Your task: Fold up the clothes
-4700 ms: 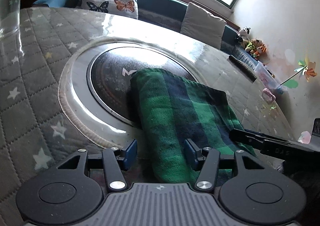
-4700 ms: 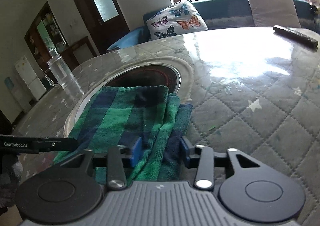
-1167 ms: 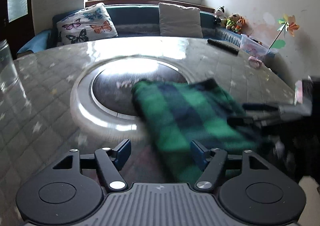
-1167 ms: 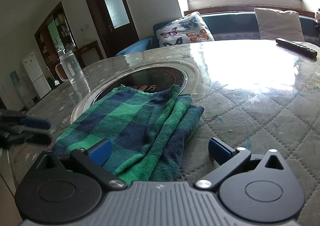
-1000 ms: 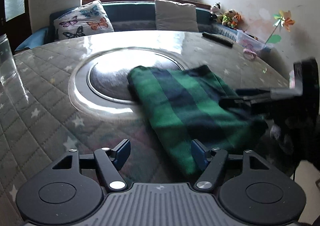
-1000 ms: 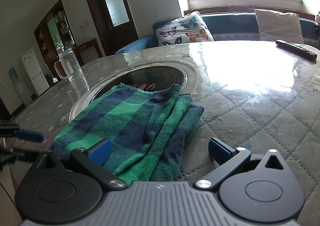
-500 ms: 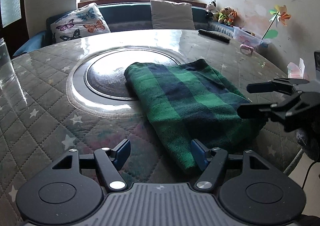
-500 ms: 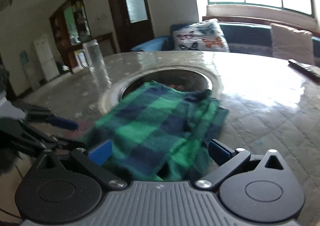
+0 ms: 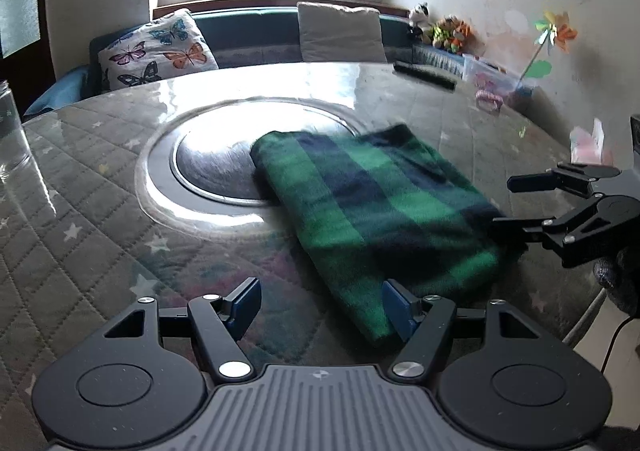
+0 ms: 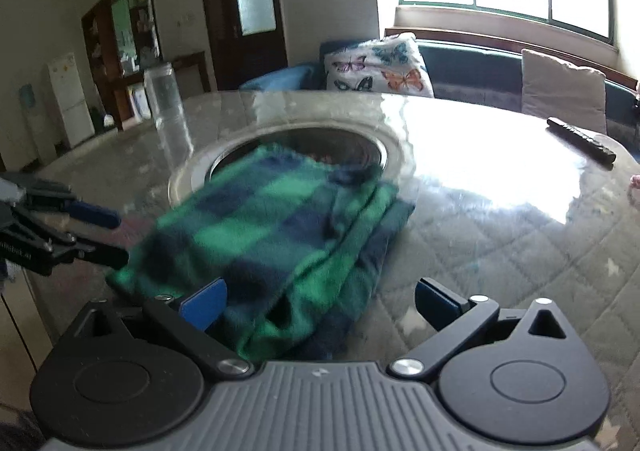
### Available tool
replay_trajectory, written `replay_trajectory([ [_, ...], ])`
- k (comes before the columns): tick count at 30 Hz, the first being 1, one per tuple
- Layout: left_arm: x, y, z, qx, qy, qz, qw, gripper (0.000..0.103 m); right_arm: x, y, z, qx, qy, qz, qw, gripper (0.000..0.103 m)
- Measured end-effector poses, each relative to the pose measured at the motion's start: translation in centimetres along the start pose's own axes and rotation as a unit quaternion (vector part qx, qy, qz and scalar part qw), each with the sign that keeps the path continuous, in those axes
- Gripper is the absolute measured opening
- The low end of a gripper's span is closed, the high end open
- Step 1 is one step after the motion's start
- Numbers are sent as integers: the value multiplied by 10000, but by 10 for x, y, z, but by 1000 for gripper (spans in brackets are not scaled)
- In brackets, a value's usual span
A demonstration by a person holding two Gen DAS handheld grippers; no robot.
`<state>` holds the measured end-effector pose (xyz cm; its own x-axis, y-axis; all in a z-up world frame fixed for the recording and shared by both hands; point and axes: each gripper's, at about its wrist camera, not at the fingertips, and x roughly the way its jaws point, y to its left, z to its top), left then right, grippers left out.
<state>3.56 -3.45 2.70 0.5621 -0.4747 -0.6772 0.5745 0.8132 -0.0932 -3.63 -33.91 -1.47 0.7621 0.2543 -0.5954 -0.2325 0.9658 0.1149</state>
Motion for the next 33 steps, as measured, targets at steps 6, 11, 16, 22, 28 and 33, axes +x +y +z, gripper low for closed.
replay_trajectory([
  [6,2,19,21,-507,-194,-43,9985,68,19,-26,20,959,183,289,9948,87],
  [11,21,28,35,-863,-122,-154,9961,64,31,-41,28,1504,189,267,9881,83],
  [16,42,32,35,-1097,127,-155,9938,64,50,-39,28,1493,338,51,9882,75],
  [22,53,34,33,-1320,227,-303,9905,61,66,-32,26,1485,429,-32,9880,61],
  [28,62,31,35,-1480,270,-537,9872,49,67,-29,27,1579,458,-26,9864,41],
  [33,62,29,32,-1521,136,-680,9859,33,66,-30,26,1755,486,45,9833,19],
])
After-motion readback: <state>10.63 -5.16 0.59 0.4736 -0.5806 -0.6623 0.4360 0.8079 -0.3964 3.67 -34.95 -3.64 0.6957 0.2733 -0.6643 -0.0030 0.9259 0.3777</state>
